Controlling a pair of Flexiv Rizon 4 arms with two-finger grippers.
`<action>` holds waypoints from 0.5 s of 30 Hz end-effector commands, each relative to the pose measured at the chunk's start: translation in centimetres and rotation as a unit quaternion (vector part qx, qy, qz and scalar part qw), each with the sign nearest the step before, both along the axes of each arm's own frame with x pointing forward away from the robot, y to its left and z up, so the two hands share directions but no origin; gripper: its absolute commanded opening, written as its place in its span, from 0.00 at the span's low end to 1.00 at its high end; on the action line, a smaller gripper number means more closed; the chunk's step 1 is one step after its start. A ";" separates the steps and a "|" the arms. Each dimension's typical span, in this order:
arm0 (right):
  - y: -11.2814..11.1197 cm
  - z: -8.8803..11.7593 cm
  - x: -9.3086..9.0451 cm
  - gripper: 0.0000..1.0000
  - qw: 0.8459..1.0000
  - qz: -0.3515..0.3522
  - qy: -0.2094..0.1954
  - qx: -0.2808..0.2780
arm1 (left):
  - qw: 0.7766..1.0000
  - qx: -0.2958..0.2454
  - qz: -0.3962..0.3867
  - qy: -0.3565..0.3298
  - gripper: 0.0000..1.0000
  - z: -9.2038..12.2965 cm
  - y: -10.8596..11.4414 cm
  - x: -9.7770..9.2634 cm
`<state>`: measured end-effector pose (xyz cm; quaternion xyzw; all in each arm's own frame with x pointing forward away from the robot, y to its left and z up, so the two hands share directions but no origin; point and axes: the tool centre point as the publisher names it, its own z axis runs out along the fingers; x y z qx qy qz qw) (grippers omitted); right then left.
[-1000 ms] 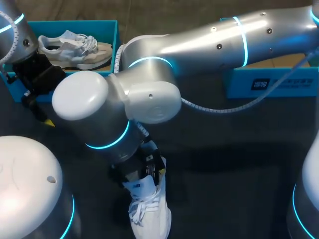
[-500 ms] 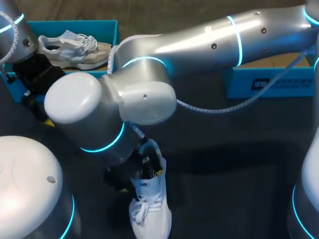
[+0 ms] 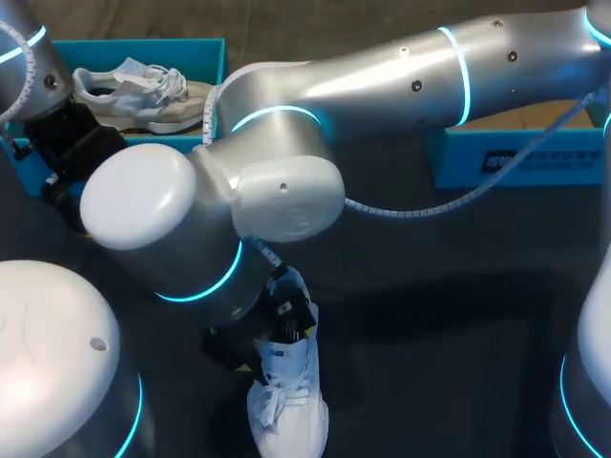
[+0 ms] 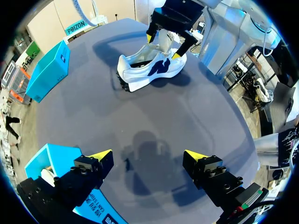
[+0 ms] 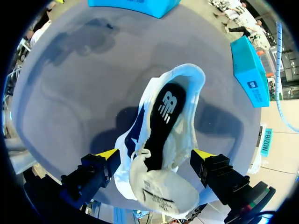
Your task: Take the shoe out of the shoebox, open the shoe tongue, remove and reinsert the insole, then place the shoe into the shoebox
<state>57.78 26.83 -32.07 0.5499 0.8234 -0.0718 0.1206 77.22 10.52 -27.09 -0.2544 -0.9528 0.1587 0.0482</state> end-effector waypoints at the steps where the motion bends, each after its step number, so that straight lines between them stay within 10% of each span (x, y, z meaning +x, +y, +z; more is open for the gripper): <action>1: 0.4 0.7 -1.1 1.00 0.897 -0.424 -0.118 0.052 | 1.000 0.001 0.000 -0.001 1.00 0.0 0.0 -0.1; 15: -2.3 3.0 -3.5 1.00 0.900 -0.411 -0.127 0.071 | 1.000 0.001 0.000 -0.001 1.00 0.0 0.0 -0.1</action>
